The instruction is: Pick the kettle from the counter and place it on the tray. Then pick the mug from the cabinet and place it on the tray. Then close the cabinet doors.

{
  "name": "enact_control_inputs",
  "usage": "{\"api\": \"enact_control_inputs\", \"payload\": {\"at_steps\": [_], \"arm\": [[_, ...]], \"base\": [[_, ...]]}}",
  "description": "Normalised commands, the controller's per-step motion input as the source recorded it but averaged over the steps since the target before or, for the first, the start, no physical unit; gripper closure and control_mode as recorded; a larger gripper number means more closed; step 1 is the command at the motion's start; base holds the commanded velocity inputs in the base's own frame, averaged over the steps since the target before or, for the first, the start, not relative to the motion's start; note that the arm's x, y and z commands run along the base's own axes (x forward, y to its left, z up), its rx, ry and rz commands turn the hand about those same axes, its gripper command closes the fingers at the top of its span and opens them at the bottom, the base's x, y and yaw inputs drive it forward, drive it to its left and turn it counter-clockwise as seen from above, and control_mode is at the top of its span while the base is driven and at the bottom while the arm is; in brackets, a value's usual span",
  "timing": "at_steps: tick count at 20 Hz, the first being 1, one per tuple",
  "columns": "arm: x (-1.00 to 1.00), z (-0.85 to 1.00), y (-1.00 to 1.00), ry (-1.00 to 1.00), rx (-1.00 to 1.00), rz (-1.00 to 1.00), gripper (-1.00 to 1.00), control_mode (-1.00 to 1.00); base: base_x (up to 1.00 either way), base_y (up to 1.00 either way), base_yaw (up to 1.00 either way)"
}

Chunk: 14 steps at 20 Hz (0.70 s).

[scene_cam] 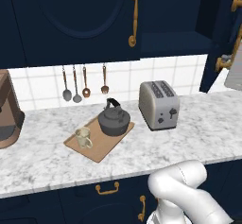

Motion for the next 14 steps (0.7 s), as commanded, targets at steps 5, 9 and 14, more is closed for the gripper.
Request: {"api": "enact_control_inputs", "payload": {"at_steps": [5,9,14], "arm": [[0.66,0.41,0.06,0.01,0.03,-0.07,1.0,-1.0],[0.69,0.51,0.0,0.07,0.0,-0.18,1.0,-1.0],[0.57,0.46,-0.13,0.07,0.0,-0.24,1.0,-1.0]], "base": [[0.0,0.0,0.0],[0.0,0.0,0.0],[0.0,0.0,0.0]]}}
